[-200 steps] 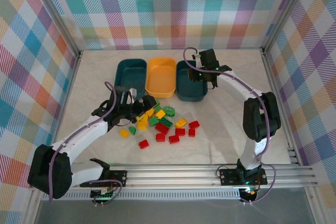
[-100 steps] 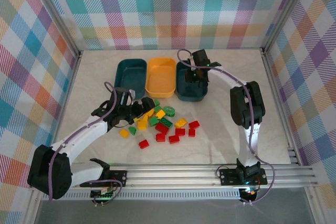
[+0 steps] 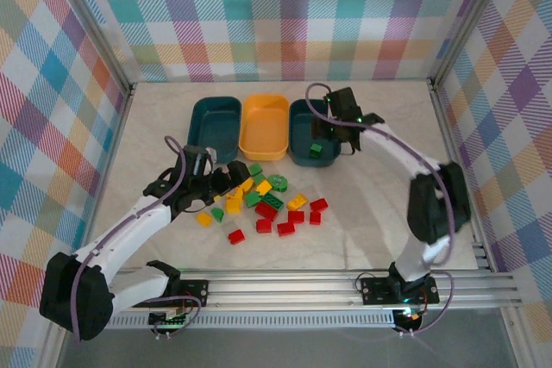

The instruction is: Sort the legos into containers by color

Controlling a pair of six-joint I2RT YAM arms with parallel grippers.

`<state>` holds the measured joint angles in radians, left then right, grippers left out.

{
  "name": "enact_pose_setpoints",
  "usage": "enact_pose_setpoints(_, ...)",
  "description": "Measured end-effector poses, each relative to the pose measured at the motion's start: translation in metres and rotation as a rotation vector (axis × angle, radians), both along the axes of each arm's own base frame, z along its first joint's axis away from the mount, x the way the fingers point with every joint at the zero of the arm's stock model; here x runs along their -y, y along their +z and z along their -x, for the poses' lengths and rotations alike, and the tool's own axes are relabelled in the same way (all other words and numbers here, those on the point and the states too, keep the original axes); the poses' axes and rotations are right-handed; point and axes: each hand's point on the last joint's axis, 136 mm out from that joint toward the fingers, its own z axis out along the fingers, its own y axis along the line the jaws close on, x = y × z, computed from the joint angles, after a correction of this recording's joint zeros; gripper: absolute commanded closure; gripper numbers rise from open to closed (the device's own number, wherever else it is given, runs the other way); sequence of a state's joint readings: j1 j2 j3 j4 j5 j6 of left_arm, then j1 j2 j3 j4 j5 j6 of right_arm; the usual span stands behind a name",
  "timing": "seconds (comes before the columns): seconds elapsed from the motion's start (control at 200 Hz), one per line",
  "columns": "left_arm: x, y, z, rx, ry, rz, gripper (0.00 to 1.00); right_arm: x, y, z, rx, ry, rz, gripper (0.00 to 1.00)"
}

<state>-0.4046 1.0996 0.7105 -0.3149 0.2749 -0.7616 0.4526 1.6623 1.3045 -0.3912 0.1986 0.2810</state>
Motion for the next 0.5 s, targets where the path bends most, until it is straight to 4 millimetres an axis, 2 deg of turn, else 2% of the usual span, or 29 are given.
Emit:
enact_pose_setpoints(0.06, 0.000, 0.000, 0.000, 0.001, -0.002, 0.001, 0.00, -0.001, 0.012, 0.029, 0.032, -0.027, -0.026, 0.35)
enact_pose_setpoints(0.135, 0.004, 0.000, 0.001, -0.003, -0.016, 0.009, 0.00, -0.004, 0.005, 0.067, 0.021, -0.050, -0.063, 0.34)
enact_pose_setpoints(0.205, 0.009, -0.003, 0.003, -0.011, -0.040, 0.014, 0.00, -0.005, -0.023, 0.105, -0.045, -0.064, -0.079, 0.33)
enact_pose_setpoints(0.315, 0.020, -0.006, 0.005, -0.012, -0.086, 0.017, 0.00, 0.006, -0.077, 0.161, -0.199, -0.127, -0.076, 0.31)
enact_pose_setpoints(0.42, 0.028, -0.009, 0.008, -0.008, -0.115, 0.021, 0.00, 0.016, -0.102, 0.192, -0.289, -0.205, -0.117, 0.30)
enact_pose_setpoints(0.505, 0.028, -0.012, 0.009, -0.012, -0.119, 0.022, 0.00, 0.015, -0.110, 0.199, -0.324, -0.247, -0.169, 0.29)
